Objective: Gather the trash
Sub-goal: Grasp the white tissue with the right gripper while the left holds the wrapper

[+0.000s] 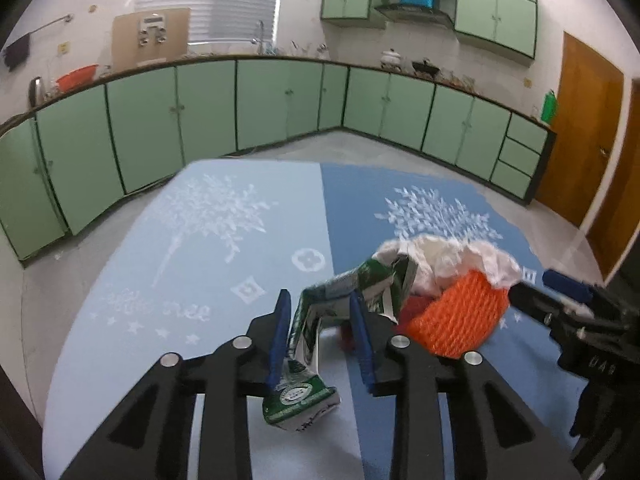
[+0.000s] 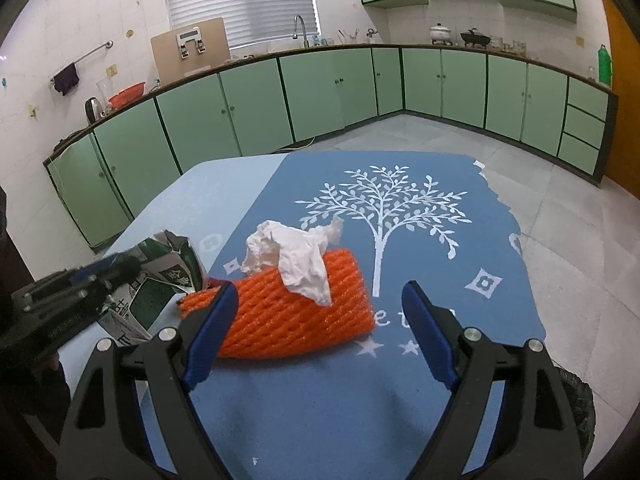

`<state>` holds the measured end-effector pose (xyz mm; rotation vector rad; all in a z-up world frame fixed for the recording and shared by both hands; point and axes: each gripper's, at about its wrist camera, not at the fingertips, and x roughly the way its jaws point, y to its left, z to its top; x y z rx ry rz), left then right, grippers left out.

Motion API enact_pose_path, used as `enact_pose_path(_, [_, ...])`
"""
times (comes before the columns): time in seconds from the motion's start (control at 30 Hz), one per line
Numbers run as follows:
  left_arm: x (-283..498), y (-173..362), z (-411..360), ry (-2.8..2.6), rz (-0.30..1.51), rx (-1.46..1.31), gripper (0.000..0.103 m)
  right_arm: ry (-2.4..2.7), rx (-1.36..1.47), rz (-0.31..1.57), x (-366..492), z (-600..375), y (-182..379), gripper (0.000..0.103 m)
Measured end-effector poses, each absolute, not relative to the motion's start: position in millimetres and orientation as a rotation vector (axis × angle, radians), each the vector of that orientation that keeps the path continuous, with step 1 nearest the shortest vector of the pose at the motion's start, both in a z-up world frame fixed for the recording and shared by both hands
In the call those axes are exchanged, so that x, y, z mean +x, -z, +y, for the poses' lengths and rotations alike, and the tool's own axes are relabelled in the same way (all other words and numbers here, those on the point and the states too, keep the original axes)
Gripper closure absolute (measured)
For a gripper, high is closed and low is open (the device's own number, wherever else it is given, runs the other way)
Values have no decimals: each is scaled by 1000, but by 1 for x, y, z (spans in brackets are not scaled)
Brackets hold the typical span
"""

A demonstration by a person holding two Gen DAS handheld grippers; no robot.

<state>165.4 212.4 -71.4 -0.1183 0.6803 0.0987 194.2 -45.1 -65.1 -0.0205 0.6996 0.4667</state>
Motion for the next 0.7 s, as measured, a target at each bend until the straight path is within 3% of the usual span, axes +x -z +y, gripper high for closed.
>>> enact_pose_path(0.17, [174, 86, 212, -103, 722, -103, 73, -460, -21, 702, 195, -48, 67, 22])
enact_pose_path(0.2, [176, 86, 213, -103, 726, -103, 83, -460, -21, 703, 194, -48, 67, 22])
enact_pose_path(0.27, [176, 85, 215, -98, 719, -121, 86, -460, -23, 707, 194, -46, 68, 22])
enact_pose_path(0.7, [152, 62, 234, -184, 614, -211, 88, -480, -42, 690, 208, -30, 64, 22])
